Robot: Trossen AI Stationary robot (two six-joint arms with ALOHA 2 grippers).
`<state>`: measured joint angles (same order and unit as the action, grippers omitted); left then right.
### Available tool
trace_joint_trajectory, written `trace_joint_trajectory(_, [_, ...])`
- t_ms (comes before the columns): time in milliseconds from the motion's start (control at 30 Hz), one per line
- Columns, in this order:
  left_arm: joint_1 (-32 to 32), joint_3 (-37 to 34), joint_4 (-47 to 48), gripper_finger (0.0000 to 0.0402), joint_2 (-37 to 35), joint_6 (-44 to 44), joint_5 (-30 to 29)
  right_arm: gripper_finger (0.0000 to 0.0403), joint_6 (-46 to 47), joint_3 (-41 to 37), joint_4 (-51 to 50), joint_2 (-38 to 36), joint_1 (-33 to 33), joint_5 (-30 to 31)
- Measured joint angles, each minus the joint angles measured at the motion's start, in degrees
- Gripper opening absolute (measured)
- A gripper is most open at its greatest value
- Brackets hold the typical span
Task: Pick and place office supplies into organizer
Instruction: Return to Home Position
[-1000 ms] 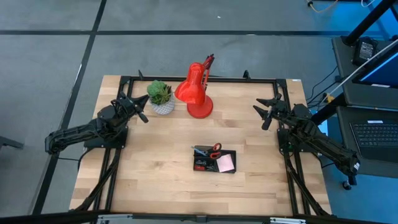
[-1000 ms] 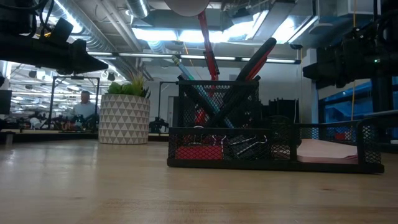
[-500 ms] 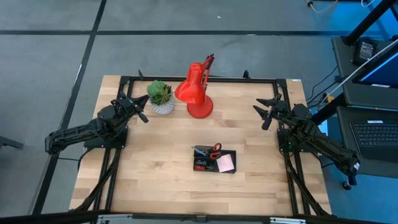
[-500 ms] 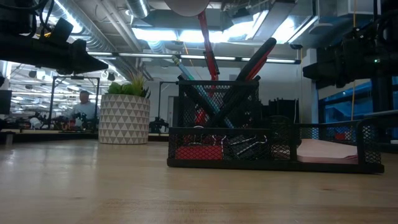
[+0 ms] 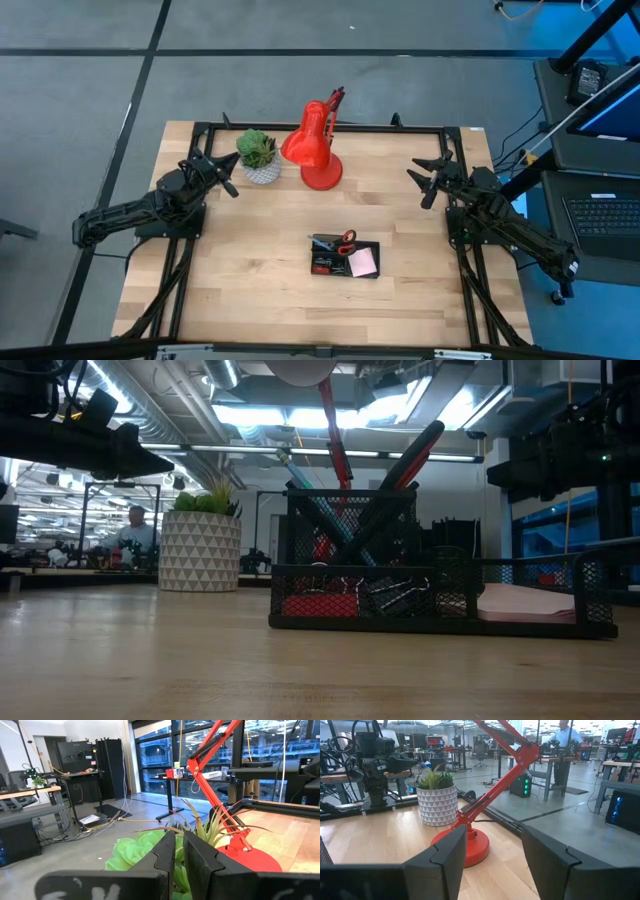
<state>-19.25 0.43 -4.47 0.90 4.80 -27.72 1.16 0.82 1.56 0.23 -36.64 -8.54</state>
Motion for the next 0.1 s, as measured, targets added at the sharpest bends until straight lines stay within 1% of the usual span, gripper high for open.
trace_joint_trajectory(100, [0.0,0.0,0.0,0.0031,0.01,0.0,0.01,0.0193,-0.04,0.01,-0.01,0.0,0.0,0.0])
